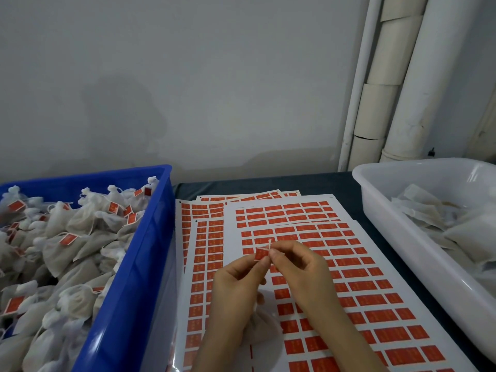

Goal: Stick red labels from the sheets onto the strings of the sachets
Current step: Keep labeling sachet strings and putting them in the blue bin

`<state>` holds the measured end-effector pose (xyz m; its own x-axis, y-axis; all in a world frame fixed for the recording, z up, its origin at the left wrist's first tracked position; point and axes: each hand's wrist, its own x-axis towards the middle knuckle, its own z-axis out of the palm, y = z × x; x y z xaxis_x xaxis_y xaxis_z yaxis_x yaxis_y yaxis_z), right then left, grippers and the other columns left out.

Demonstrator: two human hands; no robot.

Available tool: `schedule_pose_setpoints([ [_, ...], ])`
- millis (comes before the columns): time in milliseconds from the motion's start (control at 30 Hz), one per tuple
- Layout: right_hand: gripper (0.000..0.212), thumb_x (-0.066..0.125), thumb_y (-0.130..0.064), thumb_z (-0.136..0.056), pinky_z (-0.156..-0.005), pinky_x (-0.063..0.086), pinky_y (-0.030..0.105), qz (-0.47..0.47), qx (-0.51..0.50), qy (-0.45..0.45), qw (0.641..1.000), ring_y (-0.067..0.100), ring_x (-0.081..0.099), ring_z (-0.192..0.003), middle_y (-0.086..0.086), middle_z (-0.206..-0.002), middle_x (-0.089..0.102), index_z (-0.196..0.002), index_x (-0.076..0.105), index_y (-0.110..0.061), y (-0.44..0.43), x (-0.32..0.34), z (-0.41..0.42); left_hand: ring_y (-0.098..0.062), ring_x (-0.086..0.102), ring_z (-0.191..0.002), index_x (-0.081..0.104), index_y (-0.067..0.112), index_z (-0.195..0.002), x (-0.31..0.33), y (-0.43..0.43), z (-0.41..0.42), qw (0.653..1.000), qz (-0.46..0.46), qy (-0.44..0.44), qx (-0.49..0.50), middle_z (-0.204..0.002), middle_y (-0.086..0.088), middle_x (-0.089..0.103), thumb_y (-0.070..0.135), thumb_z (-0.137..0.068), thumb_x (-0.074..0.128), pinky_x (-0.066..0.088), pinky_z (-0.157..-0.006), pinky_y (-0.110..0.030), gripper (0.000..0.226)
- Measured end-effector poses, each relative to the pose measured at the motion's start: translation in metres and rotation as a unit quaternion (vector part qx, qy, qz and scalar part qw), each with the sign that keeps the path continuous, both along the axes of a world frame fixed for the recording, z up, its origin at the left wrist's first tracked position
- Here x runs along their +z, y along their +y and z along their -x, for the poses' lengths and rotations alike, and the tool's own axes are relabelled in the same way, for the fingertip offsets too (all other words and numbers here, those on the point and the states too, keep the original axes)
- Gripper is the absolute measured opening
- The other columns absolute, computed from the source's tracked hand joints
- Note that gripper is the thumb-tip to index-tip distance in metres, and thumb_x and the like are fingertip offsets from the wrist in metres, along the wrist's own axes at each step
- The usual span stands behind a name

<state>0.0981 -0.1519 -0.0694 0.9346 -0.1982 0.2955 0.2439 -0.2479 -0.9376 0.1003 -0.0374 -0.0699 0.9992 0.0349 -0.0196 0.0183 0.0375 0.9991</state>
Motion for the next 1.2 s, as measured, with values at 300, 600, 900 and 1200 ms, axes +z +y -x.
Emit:
schedule_pose_setpoints([
  [300,0.011,0.063,-0.023,-0.085,-0.057,0.045,0.004,-0.030,-0.005,0.002,1.000,-0.007,0.060,-0.080,-0.027,-0.078,0.063,-0.078,0.061,-0.031,0.000,-0.004,-0.002,-0.004,0.062,-0.055,0.072,0.029,-0.081,-0.002,-0.003,0.001,0.999,-0.031,-0.026,0.026,-0.065,0.015,0.069,0.023,-0.084,0.064,0.046,-0.045,-0.011,0.010],
  [600,0.005,0.061,-0.024,-0.086,-0.058,0.049,0.008,-0.102,-0.001,0.046,0.994,-0.003,0.063,-0.078,-0.023,-0.077,0.067,-0.084,0.064,-0.027,0.004,-0.008,-0.005,-0.002,0.066,-0.069,0.058,0.026,-0.082,-0.006,-0.003,-0.003,0.987,-0.048,-0.089,0.123,-0.071,0.015,0.070,0.025,-0.073,0.077,0.050,-0.050,-0.010,0.021],
  [900,0.010,0.060,-0.029,-0.086,-0.068,0.050,0.017,-0.186,-0.004,0.092,0.978,0.011,0.067,-0.083,-0.014,-0.078,0.071,-0.082,0.068,-0.026,0.007,-0.010,-0.006,0.023,0.056,-0.085,0.060,0.050,-0.086,-0.004,-0.008,0.003,0.970,-0.112,-0.175,0.126,-0.071,0.048,0.057,0.038,-0.065,0.064,0.040,-0.059,0.004,0.024],
  [1200,0.012,0.063,-0.025,-0.083,-0.062,0.048,0.007,-0.101,0.022,0.008,0.995,-0.005,0.063,-0.084,-0.030,-0.085,0.065,-0.085,0.063,-0.036,0.009,-0.005,0.000,0.021,0.055,-0.088,0.064,0.038,-0.094,-0.011,-0.006,-0.001,0.960,-0.131,-0.200,0.142,-0.083,0.032,0.060,0.031,-0.072,0.060,0.039,-0.062,0.006,0.024],
])
